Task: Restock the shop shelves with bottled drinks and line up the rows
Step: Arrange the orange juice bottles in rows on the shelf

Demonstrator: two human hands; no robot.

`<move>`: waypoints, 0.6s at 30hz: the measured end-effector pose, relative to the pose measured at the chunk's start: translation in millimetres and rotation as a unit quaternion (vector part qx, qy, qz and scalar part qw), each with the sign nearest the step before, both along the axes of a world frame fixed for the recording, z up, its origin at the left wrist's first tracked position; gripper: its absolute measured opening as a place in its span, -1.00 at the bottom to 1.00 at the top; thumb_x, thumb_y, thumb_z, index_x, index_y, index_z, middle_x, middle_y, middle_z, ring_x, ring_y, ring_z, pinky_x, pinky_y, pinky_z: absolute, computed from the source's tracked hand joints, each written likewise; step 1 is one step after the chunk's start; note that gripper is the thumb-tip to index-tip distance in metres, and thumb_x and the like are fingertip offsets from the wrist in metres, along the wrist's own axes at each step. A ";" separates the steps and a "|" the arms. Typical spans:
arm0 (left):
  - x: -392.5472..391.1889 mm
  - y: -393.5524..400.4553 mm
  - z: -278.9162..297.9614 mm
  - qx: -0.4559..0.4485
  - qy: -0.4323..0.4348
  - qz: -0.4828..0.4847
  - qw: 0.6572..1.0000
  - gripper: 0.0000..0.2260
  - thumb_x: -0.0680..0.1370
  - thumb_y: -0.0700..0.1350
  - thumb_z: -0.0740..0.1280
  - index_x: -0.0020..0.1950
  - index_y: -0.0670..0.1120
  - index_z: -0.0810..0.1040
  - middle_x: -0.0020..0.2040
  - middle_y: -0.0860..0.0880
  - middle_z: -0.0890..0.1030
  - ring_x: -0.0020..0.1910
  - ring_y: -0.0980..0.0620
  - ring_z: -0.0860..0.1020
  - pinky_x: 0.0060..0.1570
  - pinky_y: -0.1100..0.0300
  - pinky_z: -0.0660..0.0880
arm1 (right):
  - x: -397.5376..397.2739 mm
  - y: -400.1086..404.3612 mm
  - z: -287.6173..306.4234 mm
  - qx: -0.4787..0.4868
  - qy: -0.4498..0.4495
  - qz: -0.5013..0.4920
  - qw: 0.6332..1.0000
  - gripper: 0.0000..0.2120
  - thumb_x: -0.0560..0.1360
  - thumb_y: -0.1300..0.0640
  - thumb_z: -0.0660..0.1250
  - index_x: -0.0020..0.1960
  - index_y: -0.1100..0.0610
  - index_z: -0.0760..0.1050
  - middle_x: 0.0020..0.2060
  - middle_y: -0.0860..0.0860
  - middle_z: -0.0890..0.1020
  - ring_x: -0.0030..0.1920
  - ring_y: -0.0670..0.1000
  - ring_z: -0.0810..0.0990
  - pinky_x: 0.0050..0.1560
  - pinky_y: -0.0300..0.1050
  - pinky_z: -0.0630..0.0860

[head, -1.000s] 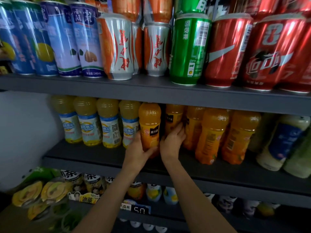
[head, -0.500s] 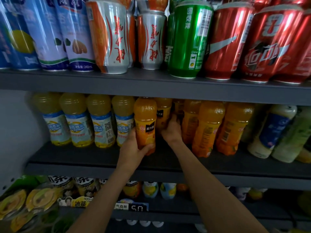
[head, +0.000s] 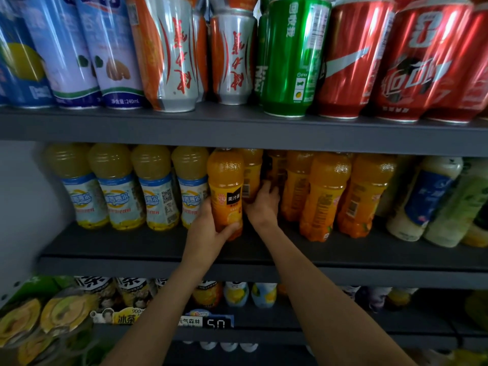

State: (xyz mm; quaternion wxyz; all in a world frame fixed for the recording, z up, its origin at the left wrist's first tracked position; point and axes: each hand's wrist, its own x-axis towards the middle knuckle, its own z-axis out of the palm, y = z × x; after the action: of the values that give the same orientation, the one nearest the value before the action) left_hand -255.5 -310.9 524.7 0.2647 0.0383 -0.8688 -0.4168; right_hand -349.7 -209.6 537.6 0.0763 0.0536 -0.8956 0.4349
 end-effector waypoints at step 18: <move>-0.1 0.5 -1.7 0.009 0.006 -0.004 1.000 -0.35 0.40 -0.07 0.46 0.39 -0.11 0.24 0.27 -0.09 0.45 0.27 -0.03 0.42 0.24 0.06 0.39 | -0.3 5.8 -6.7 -0.031 -0.030 0.050 0.998 -0.33 0.46 0.08 0.37 0.42 0.19 0.09 0.40 0.18 0.20 0.42 0.18 0.20 0.40 0.08 0.25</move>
State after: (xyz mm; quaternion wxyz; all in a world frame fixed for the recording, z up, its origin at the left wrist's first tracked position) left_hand -255.6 -310.5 523.0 0.2679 0.0342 -0.8635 -0.4260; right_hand -350.0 -203.8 530.9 0.0295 0.0826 -0.8796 0.4675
